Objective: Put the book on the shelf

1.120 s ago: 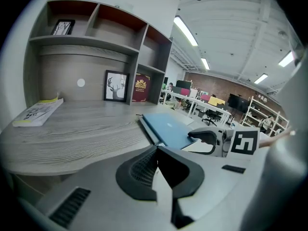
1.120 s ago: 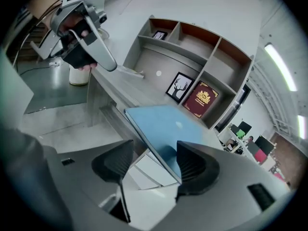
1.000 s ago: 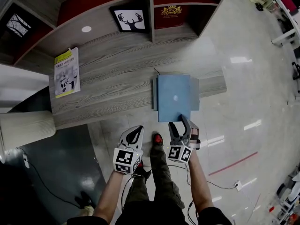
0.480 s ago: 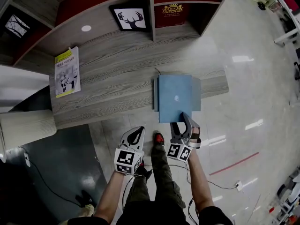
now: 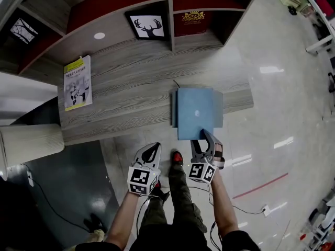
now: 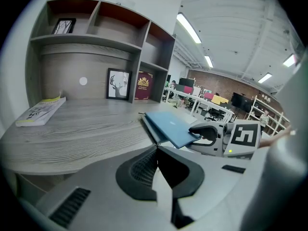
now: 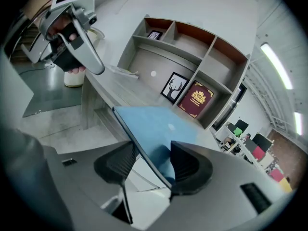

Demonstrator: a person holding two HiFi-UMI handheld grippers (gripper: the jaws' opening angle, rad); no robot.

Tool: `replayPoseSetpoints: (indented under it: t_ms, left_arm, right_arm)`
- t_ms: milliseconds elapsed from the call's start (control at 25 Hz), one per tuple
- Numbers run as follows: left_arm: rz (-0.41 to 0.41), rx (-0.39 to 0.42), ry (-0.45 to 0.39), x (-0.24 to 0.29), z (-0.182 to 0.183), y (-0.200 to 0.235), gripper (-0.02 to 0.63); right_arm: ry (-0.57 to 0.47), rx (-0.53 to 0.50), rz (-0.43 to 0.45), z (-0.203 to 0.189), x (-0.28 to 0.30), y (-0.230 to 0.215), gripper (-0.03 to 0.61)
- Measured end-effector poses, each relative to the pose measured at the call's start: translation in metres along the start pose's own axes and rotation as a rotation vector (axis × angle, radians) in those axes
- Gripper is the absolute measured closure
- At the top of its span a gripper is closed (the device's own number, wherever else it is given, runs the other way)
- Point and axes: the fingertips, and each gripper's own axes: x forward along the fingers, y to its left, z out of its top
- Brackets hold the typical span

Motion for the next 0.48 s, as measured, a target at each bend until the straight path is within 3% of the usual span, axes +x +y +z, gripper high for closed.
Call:
replayPoseSetpoints:
  t_ms: [160,480]
  left_arm:
    - [-0.002,0.007,-0.006,-0.001,0.009,-0.002,0.606]
    - [-0.002,0.025,-0.027,-0.007,0.028,-0.007,0.606]
  right_arm:
    - [-0.023,0.096,0.02,0.014,-0.008,-0.012,0.374]
    - [-0.064,0.167,-0.013,0.024,-0.015,-0.035,0.439]
